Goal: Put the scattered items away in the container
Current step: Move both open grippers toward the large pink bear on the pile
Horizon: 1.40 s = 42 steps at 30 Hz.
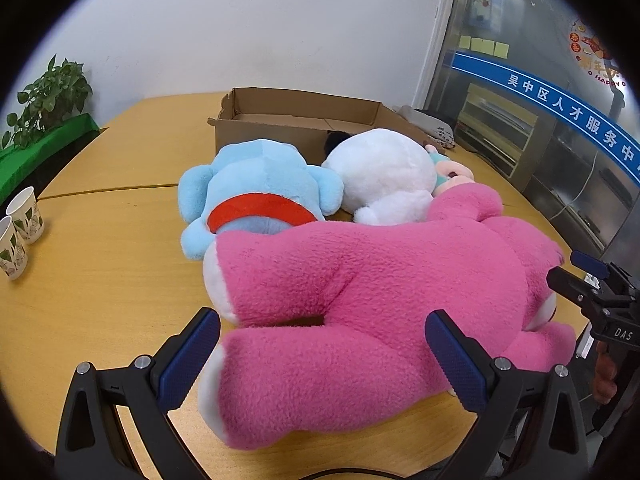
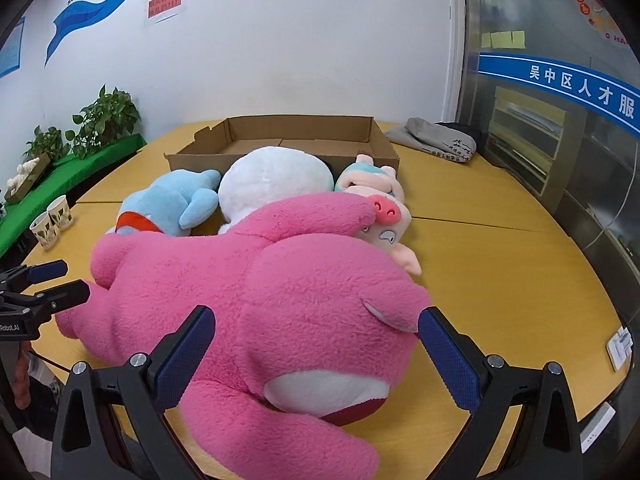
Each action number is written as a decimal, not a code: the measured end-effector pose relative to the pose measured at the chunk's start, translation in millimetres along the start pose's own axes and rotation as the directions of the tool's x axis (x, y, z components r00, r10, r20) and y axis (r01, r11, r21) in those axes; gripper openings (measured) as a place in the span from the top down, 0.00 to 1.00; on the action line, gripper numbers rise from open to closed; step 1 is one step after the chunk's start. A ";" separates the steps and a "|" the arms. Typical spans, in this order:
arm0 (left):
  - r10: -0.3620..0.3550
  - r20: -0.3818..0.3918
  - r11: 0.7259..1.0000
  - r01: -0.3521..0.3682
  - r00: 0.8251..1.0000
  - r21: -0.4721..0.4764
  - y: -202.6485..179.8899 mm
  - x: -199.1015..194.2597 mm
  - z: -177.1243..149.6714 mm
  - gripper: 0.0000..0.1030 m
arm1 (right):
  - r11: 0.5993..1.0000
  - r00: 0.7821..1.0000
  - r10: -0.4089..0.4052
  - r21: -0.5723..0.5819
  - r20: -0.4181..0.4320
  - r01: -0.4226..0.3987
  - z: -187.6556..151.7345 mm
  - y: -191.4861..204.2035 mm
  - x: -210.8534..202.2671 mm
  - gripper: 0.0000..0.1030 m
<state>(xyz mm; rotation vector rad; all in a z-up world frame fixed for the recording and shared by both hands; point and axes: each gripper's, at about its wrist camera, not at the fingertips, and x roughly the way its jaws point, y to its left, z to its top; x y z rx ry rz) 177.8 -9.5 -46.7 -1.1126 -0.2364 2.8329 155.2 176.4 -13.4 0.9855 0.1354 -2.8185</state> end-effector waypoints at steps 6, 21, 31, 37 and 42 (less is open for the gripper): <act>-0.037 -0.015 0.999 0.036 0.999 -0.031 12.4 5.8 -2.6 0.01 | 1.000 1.000 0.010 -0.007 -0.015 -0.010 1.5 2.8 8.6 0.00; -0.097 -0.027 0.994 0.096 0.995 -0.044 14.8 14.6 -3.9 0.01 | 1.000 1.000 -0.002 -0.016 -0.027 0.002 6.7 3.8 24.0 0.00; -0.114 -0.030 0.993 0.113 0.993 -0.042 11.9 13.9 -5.1 0.01 | 1.000 1.000 -0.009 -0.001 -0.022 0.009 3.7 1.2 18.2 0.00; -0.127 -0.029 0.992 0.126 0.992 -0.032 9.3 15.4 -2.3 0.01 | 1.000 1.000 -0.020 0.009 -0.013 0.020 5.1 -2.7 16.3 0.00; -0.130 -0.031 0.991 0.128 0.991 -0.038 11.4 16.7 -1.9 0.01 | 1.000 1.000 -0.015 0.010 -0.010 0.015 6.4 -3.1 17.2 0.00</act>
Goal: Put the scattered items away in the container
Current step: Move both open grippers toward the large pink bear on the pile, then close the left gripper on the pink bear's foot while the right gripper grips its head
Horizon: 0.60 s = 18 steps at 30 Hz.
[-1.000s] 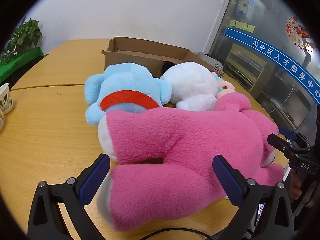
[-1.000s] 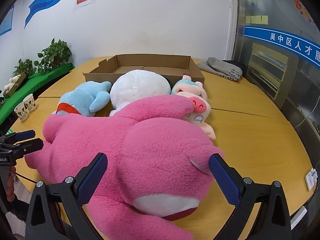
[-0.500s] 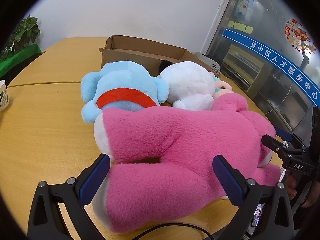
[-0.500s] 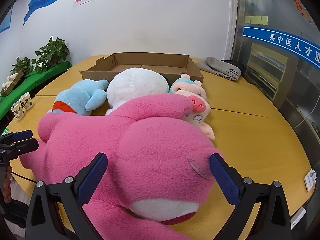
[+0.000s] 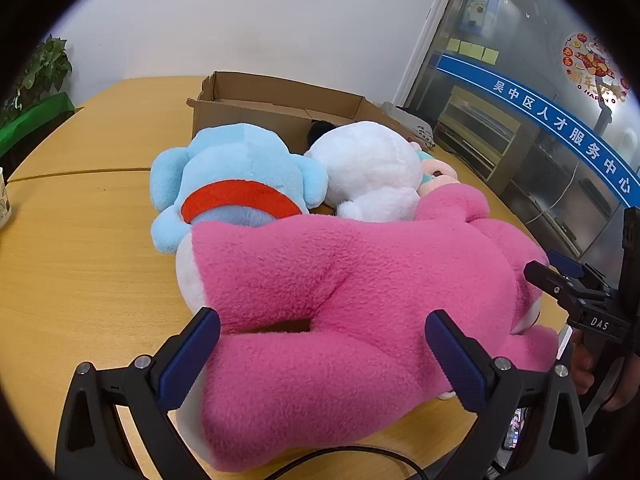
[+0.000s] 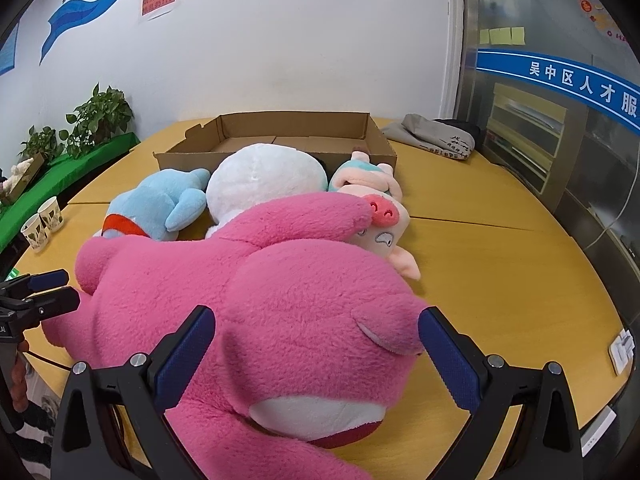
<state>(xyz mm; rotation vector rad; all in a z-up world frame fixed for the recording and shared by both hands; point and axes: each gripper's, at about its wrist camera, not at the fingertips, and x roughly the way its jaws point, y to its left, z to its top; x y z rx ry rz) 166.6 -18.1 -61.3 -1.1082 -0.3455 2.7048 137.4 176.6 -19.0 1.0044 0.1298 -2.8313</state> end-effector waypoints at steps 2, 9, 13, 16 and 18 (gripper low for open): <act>-0.003 0.003 1.000 0.003 1.000 -0.008 1.9 -0.3 0.0 0.01 | 1.000 1.000 0.002 -0.003 0.001 -0.002 0.6 1.0 0.3 0.00; -0.013 0.005 1.000 0.013 1.000 -0.022 8.5 -2.1 0.5 0.01 | 1.000 1.000 0.010 -0.009 0.002 -0.010 3.3 2.6 3.2 0.00; -0.042 -0.016 0.999 0.042 0.999 -0.019 15.0 -3.0 -2.6 0.01 | 1.000 1.000 0.012 -0.016 0.003 -0.012 5.0 1.5 5.7 0.00; -0.065 -0.024 0.997 0.064 0.998 -0.032 25.2 -8.8 -8.0 0.01 | 1.000 1.000 0.017 -0.020 0.006 -0.017 5.1 -3.3 6.8 0.00; -0.080 -0.030 0.995 0.078 0.996 -0.065 34.9 -12.8 -14.0 0.01 | 1.000 1.000 0.024 -0.015 0.006 -0.024 5.3 -10.5 7.7 0.00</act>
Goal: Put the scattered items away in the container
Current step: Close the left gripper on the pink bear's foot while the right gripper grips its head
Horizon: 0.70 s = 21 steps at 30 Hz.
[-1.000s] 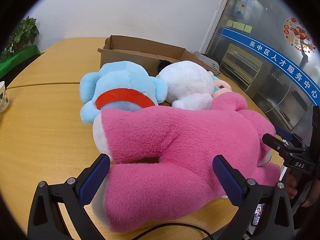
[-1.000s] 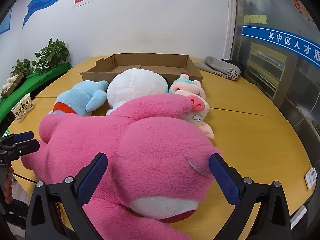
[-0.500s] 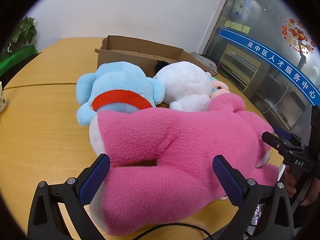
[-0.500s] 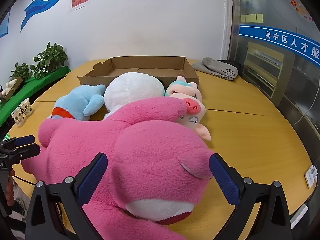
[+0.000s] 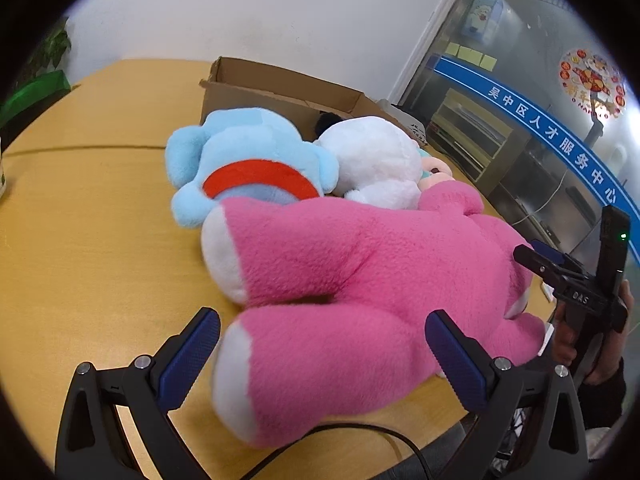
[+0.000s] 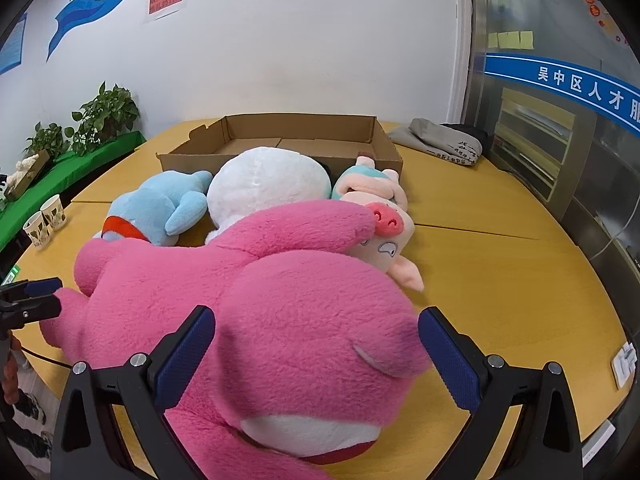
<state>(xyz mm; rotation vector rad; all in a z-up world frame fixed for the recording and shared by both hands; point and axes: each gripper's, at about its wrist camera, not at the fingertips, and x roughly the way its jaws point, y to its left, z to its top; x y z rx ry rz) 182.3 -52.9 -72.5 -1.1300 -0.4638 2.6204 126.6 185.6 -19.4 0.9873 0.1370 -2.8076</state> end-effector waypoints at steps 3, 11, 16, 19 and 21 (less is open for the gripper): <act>-0.007 -0.010 0.999 0.007 1.000 -0.048 11.1 -4.2 -7.2 0.01 | 0.999 0.999 0.031 0.041 -0.022 -0.030 -1.0 -17.5 6.1 0.00; -0.087 -0.054 0.989 0.079 0.995 -0.129 21.6 8.9 -15.5 0.01 | 0.955 0.952 0.283 0.133 -0.120 -0.267 -8.7 -43.8 34.2 0.00; -0.113 -0.097 0.987 0.100 0.989 -0.128 21.1 25.4 -16.6 0.21 | 0.949 0.944 0.306 0.123 -0.123 -0.291 -10.2 -45.1 46.1 0.07; -0.130 -0.090 0.983 0.116 0.987 -0.146 24.8 23.2 -15.1 0.38 | 0.948 0.947 0.306 0.117 -0.098 -0.295 -12.0 -42.9 41.0 0.20; -0.128 -0.091 0.982 0.114 0.988 -0.148 25.8 20.3 -13.5 0.45 | 0.946 0.947 0.313 0.117 -0.071 -0.304 -13.6 -43.7 33.0 0.30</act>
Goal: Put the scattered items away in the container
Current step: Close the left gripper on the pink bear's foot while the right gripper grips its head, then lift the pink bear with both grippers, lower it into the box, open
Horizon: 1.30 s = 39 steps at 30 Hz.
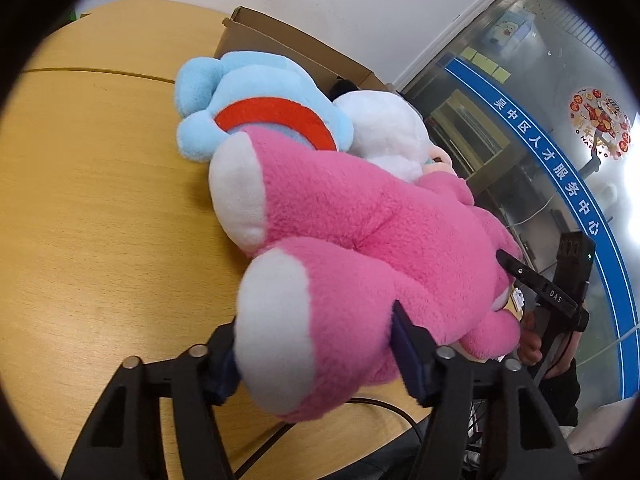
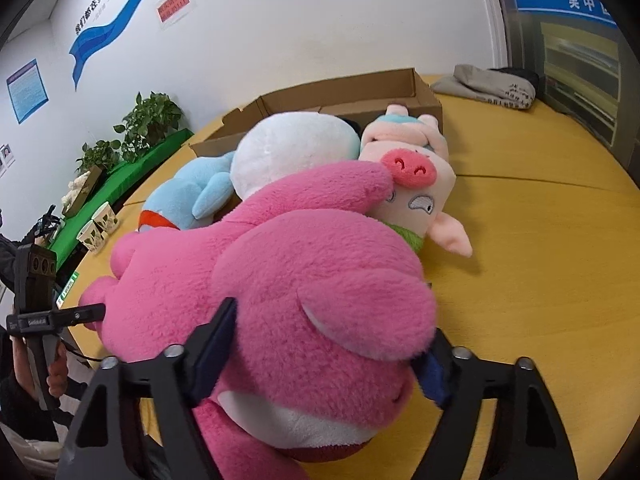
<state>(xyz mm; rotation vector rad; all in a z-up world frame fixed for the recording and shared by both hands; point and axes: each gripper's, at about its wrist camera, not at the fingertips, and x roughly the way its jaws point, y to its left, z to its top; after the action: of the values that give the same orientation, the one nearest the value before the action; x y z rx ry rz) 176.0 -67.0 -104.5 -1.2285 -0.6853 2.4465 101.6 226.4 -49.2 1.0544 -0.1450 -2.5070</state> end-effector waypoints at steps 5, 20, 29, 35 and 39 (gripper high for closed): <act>-0.004 0.013 1.000 0.004 1.000 0.025 -10.2 -9.9 6.8 0.57 | 1.000 0.999 0.017 -0.009 0.052 -0.016 1.7 2.2 -19.8 0.48; -0.122 0.224 0.966 0.063 0.967 0.251 -66.5 -60.2 153.2 0.61 | 0.996 0.954 0.074 -0.073 0.292 -0.054 113.8 18.1 -61.2 0.54; -0.089 0.235 0.947 0.009 0.968 0.320 -35.8 51.9 374.0 0.61 | 0.998 0.961 0.045 -0.059 0.274 -0.030 299.3 -41.0 51.0 0.54; -0.006 0.135 0.969 -0.027 0.991 0.244 -6.9 171.2 456.6 0.61 | 0.999 0.990 -0.005 -0.036 0.140 0.010 388.8 -90.7 179.7 0.54; 0.084 0.025 0.974 -0.088 0.996 0.208 20.7 247.9 468.9 0.61 | 0.999 0.999 -0.042 -0.030 0.017 0.043 396.4 -124.5 266.2 0.54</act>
<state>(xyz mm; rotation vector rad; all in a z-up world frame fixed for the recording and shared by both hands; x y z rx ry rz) -349.8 -93.9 -37.6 -1.1799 -0.3738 2.5249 -385.9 204.5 24.3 1.0362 -0.0903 -2.5477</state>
